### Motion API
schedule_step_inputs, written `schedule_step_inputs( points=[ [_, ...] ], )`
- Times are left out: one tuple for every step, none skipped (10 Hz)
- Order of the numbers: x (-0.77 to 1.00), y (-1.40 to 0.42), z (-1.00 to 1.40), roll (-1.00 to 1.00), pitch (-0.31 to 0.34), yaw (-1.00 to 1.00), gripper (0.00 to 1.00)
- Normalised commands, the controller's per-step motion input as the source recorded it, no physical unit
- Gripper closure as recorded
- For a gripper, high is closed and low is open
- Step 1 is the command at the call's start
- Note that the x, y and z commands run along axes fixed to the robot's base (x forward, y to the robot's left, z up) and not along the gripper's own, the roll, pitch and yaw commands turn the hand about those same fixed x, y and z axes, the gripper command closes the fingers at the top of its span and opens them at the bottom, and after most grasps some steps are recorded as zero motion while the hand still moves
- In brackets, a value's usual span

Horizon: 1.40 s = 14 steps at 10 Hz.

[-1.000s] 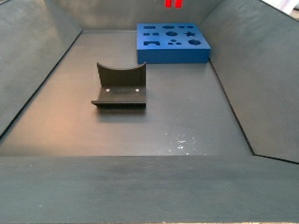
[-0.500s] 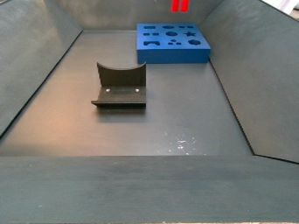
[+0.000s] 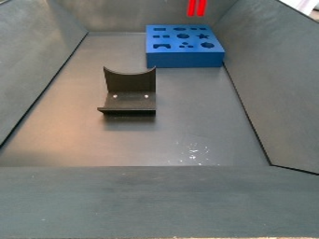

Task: Pick up the square-circle object. Move up. Place the square-circle object on the fixture. Regrasp the square-circle object. Move to above the board. Insert the square-circle object.
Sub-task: Insert the square-circle object.

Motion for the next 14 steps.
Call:
schedule_step_inputs(
  points=[
    [-0.15, -0.07, -0.18, 0.0, -0.053, 0.0, 1.0],
    [-0.27, -0.11, -0.29, 0.01, -0.116, -0.05, 1.0],
    [-0.27, -0.17, -0.28, 0.02, -0.11, -0.05, 1.0],
    [-0.21, -0.19, -0.27, 0.01, -0.103, -0.05, 1.0],
    [-0.1, -0.21, -0.21, 0.01, -0.084, -0.07, 1.0],
    [-0.04, -0.2, -0.17, 0.01, -0.06, -0.06, 1.0],
    [0.0, -0.13, -0.06, 0.0, -0.033, 0.0, 1.0],
    [0.02, -0.16, -0.16, 0.0, -0.056, 0.0, 1.0],
    [0.0, -0.13, -0.22, 0.0, -0.084, 0.0, 1.0],
    [0.0, -0.1, -0.2, 0.0, -0.067, 0.0, 1.0],
    [0.0, 0.0, -0.01, 0.0, -0.009, 0.0, 1.0],
    [0.0, 0.0, -0.04, 0.0, 0.0, 0.0, 1.0],
    [0.1, 0.0, -0.2, 0.0, -0.003, 0.03, 1.0],
    [0.12, 0.0, -0.26, 0.01, -0.021, 0.01, 1.0]
  ],
)
